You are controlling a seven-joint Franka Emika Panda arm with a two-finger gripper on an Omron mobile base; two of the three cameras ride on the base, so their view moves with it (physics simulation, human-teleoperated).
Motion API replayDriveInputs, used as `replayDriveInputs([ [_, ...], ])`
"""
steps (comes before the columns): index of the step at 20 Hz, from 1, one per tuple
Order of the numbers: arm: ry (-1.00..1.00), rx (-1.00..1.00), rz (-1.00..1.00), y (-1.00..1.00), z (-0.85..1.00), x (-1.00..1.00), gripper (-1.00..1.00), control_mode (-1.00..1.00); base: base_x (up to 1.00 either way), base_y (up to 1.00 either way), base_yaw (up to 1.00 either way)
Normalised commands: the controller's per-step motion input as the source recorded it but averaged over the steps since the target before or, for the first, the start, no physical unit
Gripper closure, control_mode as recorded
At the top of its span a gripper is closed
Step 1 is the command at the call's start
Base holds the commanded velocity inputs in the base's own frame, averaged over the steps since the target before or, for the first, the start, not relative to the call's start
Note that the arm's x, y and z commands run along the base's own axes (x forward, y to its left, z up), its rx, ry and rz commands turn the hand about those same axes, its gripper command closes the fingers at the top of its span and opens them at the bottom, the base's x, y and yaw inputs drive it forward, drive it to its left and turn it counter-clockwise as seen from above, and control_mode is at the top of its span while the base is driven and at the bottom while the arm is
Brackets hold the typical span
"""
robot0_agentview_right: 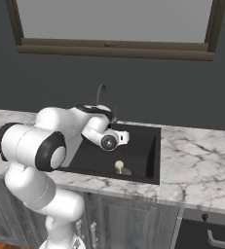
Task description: Pick up the soap dispenser and dish brush from the sink, and place them back in the cabinet, and close the cabinet doors.
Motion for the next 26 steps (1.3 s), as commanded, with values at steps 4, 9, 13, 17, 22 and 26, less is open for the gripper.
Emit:
replayDriveInputs([
  [4, 0.00, 0.00, -0.03, 0.00, 0.47, -0.23, 1.00, -1.00, 0.00, 0.00, 0.00],
  [9, 0.00, 0.00, -0.05, 0.00, 0.29, -0.16, 1.00, -1.00, 0.00, 0.00, 0.00],
  [13, 0.03, 0.00, -0.06, 0.00, 0.49, -0.20, 1.00, -1.00, 0.00, 0.00, 0.00],
  [17, 0.04, 0.00, -0.04, 0.00, 0.47, -0.22, 1.00, -1.00, 0.00, 0.00, 0.00],
  [22, 0.06, 0.00, -0.03, 0.00, 0.51, -0.18, 1.00, -1.00, 0.00, 0.00, 0.00],
  [26, 0.09, 0.00, -0.04, 0.00, 0.53, -0.09, 1.00, -1.00, 0.00, 0.00, 0.00],
])
